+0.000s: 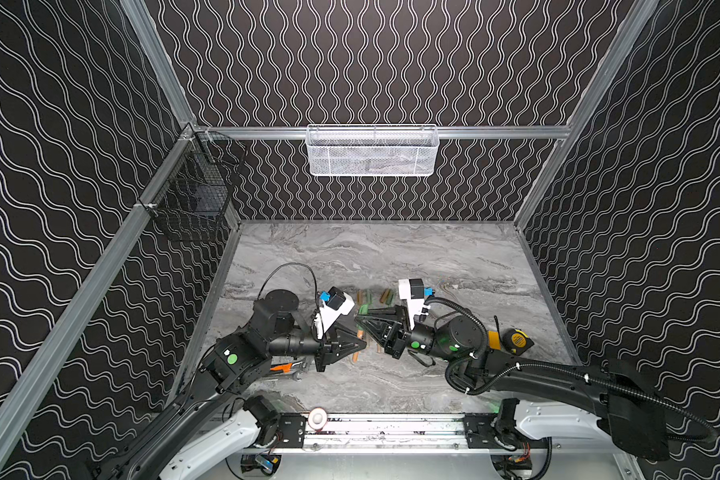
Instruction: Insert the pens into the pen caps
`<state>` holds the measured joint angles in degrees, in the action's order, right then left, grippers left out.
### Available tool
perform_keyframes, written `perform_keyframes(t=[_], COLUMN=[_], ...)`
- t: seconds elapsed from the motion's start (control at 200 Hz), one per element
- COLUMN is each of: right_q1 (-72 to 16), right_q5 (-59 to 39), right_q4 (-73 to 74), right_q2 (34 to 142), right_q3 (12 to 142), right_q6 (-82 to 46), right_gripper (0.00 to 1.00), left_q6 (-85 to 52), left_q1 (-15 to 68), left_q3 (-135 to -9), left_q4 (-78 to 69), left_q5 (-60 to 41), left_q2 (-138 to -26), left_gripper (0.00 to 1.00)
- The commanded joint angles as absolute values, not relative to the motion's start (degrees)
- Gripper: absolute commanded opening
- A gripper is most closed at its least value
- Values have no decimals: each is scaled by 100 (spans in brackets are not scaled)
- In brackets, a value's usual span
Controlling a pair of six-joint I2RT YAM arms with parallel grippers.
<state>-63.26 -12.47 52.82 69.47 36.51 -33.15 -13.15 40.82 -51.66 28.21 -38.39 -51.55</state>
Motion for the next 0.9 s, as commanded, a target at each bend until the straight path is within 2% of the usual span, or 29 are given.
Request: perform_keyframes(t=[0.0,0.235,0.325,0.41,0.846,0.876,0.896], right_q1=[-6367,-6277,-6276,-6324,-6312,-6205,-6113], right_q5=[-1292,-757,-32,268,631,604,537], right_q4=[3262,3023,1910,1119,1643,1645,1635], right_q2=[6990,6650,6730,6858,6970,6960,6953], right_q3=[3544,3718,4119,4518,4475,4507,4527], right_q6=[-3506,-3400,-3617,-3813,-4070,-4094,-4105], right_gripper=[0,0,0,0,0,0,0], left_q6=[-1016,-1155,-1122,-1049,-993,-985,-984], left_q1=[4063,4064,4061,4061,4065,4063,4067], left_q3=[-5352,-5143,-5091,-5072,-5037,-5028,-5019], left_q4=[-2826,-2751,-2676,-2515,-2025,-1902,-1791], left_q5=[-4036,-3958,-3855,-3793,-3834,-3892,-3942], left_q2=[-5167,-4933,-4812,-4742,-4692,-4677,-4674], left_gripper=[0,0,0,0,0,4,12])
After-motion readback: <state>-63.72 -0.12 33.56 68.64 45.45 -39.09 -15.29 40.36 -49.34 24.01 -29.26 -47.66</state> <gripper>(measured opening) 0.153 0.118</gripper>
